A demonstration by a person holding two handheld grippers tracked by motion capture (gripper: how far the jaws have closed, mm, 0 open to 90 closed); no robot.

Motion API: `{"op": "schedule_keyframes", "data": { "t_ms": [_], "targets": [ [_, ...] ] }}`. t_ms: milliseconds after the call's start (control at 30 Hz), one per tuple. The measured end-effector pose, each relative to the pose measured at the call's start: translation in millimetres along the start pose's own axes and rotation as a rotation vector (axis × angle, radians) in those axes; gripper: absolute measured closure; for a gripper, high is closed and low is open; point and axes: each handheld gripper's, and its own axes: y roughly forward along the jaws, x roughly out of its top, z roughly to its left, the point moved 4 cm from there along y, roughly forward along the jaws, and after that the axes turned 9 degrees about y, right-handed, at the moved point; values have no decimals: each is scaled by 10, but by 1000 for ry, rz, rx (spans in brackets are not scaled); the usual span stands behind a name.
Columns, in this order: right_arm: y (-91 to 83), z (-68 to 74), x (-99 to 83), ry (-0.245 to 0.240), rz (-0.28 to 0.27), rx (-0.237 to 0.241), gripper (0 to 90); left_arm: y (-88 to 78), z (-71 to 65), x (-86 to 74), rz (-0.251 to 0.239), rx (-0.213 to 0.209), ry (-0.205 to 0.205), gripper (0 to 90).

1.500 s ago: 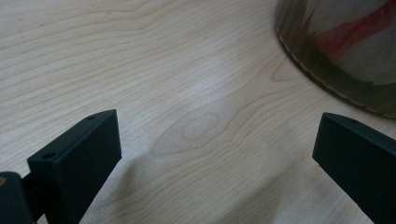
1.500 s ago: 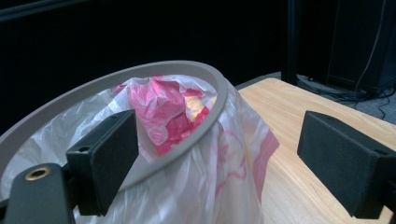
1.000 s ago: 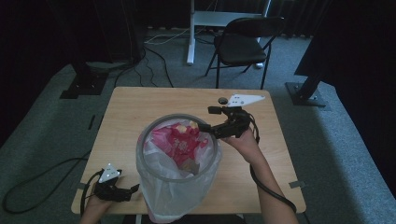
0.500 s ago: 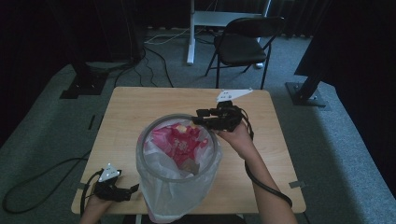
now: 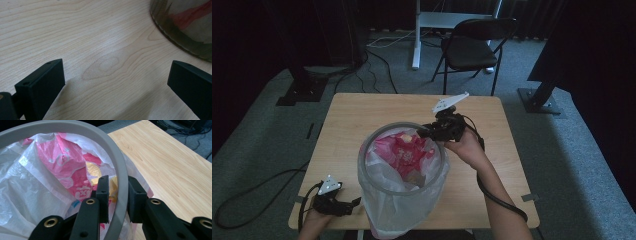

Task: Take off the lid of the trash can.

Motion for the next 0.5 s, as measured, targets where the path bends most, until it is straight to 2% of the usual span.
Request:
{"op": "schedule_keyframes", "data": {
  "t_ms": [233,500],
  "targets": [
    [-2,27,-4,-10,9,-50,779,5,-8,-6,5,3,-1,11],
    [-29,25,7,3,-23,-39,784,-6,0,-6,-3,8,-8,12]
  ]
}}
